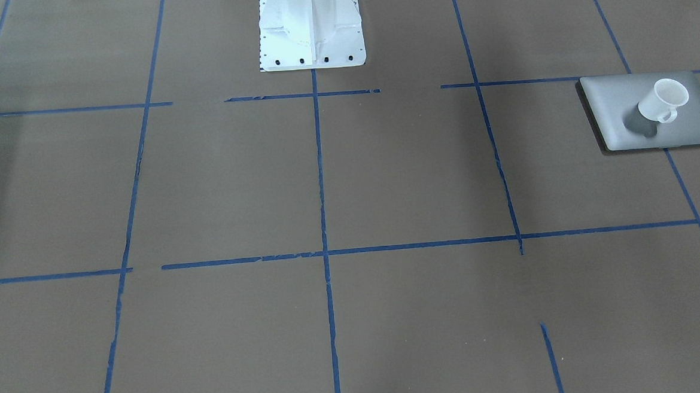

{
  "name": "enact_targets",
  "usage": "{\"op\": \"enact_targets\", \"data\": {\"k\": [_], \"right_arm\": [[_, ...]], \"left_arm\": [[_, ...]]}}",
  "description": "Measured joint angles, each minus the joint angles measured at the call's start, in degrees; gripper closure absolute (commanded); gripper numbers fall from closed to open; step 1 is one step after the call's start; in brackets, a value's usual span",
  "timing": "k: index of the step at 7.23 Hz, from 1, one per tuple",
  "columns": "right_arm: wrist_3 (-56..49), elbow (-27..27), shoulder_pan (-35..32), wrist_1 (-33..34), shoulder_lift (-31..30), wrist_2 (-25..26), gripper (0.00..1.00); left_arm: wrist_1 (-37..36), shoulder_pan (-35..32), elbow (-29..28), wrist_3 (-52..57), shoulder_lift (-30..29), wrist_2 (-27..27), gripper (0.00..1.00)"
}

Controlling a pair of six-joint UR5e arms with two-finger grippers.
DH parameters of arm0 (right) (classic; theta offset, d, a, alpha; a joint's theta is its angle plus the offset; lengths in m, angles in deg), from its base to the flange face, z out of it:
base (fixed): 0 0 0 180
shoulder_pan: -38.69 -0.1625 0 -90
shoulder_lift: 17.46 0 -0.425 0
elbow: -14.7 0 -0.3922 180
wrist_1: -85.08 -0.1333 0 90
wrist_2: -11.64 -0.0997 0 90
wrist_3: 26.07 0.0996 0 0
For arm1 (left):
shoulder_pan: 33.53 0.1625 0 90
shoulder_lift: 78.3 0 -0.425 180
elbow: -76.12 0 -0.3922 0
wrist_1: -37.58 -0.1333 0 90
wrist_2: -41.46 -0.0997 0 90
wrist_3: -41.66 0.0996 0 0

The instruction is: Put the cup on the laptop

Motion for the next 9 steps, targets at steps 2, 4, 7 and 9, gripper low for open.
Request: {"op": "enact_targets", "data": {"k": [2, 4, 7, 9], "right_arm": [[0.00, 0.00, 0.00, 0.00, 0.00, -0.01, 0.00], [0.00, 0.00, 0.00, 0.04, 0.00, -0.01, 0.00], [0.00, 0.00, 0.00, -0.01, 0.00, 0.05, 0.00], [0.00, 0.00, 0.00, 0.00, 0.00, 0.02, 0.00]], "left_arm": [[0.15, 0.00, 0.40, 0.08, 0.51, 0.26, 0.00], [0.18, -0.01, 0.45, 0.00, 0.67, 0.31, 0.00], [0.14, -0.01, 0.34, 0.13, 0.78, 0.37, 0.00], [0.13, 0.00, 0.47, 0.12, 0.78, 0.41, 0.00]]}}
